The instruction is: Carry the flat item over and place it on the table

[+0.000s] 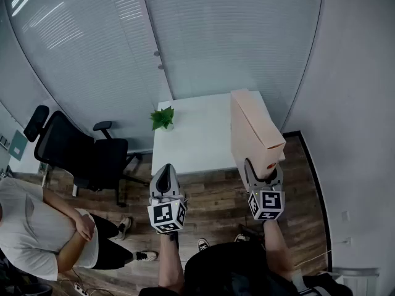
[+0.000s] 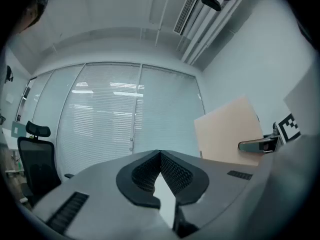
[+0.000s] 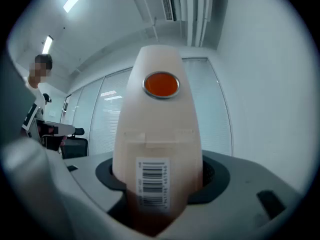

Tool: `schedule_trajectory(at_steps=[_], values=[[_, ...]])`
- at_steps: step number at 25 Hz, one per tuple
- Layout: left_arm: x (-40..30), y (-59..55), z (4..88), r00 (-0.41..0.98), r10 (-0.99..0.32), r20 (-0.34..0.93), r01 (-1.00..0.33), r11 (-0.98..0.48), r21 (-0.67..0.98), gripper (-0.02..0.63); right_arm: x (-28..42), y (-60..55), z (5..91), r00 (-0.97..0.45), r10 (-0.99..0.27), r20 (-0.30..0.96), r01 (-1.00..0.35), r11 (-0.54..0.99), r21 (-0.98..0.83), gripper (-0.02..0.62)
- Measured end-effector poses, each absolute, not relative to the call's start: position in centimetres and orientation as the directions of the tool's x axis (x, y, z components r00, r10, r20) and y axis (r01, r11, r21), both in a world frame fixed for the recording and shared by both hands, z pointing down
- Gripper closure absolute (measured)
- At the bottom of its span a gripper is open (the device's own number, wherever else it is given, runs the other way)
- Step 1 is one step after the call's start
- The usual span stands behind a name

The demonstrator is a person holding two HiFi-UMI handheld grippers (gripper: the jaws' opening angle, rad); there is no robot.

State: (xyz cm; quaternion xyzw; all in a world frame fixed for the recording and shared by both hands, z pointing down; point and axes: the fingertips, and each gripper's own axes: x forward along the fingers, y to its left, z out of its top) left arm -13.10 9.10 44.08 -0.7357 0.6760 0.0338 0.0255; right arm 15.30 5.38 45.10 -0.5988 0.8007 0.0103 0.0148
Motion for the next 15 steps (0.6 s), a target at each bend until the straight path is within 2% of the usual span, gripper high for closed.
schedule_trajectory(at_steps=[15], values=[[-13.19,9.56,43.82,0.089,-0.993,-0.084,-0.996,-0.089,-0.001,0.603,14.74,6.00,44.72,-0.302,-0.952,-0.041,-0.953,0.302,-0.002,0.291]])
